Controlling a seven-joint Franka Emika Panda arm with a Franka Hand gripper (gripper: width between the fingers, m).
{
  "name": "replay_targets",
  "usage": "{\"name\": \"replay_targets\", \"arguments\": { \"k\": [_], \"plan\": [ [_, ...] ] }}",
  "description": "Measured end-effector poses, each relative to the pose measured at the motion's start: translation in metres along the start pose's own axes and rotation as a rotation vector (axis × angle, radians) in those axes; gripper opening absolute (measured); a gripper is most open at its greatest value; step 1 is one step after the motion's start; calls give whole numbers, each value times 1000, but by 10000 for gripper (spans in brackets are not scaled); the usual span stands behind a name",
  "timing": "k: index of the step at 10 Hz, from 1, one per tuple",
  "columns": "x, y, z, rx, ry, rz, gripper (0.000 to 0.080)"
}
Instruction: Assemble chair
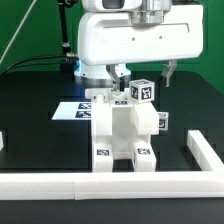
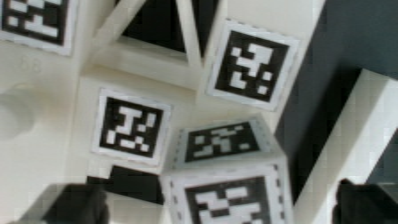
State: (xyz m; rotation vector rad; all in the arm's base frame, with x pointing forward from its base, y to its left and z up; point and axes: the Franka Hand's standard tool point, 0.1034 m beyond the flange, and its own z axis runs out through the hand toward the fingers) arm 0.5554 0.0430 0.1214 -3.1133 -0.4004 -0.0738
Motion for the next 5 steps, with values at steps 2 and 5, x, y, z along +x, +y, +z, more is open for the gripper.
{"name": "replay_targets", "arguments": {
  "k": [2,5],
  "plan": [
    [0,0,0,1,0,125,373],
    [0,0,0,1,0,306,280]
  ]
}}
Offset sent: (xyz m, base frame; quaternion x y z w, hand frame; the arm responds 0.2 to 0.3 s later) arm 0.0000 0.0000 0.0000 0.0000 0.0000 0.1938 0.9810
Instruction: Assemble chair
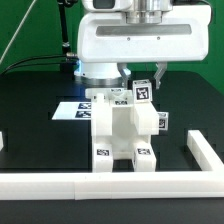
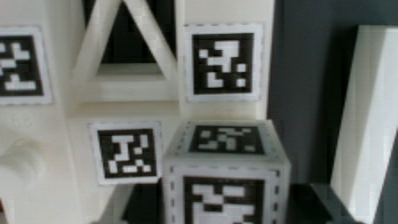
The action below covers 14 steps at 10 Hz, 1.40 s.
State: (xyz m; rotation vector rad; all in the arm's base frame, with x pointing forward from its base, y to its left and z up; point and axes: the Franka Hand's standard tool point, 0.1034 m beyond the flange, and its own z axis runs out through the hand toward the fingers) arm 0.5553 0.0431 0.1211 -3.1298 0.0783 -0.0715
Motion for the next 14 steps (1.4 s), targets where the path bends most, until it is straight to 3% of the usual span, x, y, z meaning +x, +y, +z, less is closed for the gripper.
{"name": "replay_targets", "arguments": {
  "k": [8,14],
  "plan": [
    [10,-2,1,9,9,430,281],
    [17,-5,1,31,8,792,281]
  ]
}}
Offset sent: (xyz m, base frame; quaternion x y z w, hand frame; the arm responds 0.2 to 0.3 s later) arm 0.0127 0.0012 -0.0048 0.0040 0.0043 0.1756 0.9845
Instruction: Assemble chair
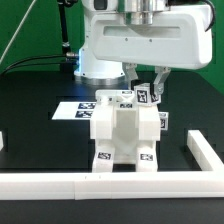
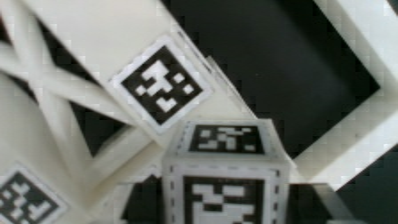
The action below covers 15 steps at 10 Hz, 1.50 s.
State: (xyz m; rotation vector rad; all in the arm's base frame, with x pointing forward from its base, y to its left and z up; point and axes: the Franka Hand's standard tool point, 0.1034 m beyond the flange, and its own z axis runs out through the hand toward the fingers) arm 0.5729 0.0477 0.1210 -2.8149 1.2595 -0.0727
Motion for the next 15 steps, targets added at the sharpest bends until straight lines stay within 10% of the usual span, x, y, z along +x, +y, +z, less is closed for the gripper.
{"name": "replay_targets", "arguments": {
  "k": [5,8,10,15],
  "plan": [
    [-2,-1,0,8,-10,240,281],
    [-2,-1,0,5,-13,163,477],
    [-3,-7,-4,-12,-13,-244,637],
    [-6,-9,-2,-18,-5,-665,649]
  ]
}}
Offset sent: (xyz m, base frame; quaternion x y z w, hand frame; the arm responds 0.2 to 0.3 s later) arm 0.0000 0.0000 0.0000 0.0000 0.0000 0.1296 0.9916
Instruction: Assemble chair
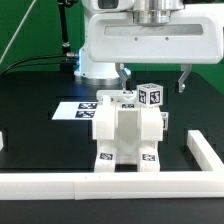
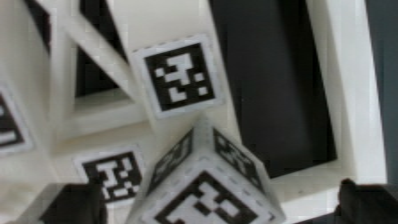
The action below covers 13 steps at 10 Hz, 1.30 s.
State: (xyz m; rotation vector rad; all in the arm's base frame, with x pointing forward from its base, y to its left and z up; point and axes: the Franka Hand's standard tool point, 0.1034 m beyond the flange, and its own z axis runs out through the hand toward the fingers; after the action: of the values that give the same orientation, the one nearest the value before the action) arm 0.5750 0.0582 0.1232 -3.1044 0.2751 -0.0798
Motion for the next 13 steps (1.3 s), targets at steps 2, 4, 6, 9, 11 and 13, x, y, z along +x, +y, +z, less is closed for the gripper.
{"name": "replay_targets", "arguments": {
  "k": [2,4,6,9,11,13],
  "plan": [
    [3,2,8,-20,34,-302,649],
    [0,4,11,-21,35,-265,649],
    [0,5,11,-20,35,-249,396],
    [-1,4,12,-15,35,-51,281],
    [-1,4,12,-11,36,80,281],
    [-1,4,12,-6,36,196,281]
  ]
}}
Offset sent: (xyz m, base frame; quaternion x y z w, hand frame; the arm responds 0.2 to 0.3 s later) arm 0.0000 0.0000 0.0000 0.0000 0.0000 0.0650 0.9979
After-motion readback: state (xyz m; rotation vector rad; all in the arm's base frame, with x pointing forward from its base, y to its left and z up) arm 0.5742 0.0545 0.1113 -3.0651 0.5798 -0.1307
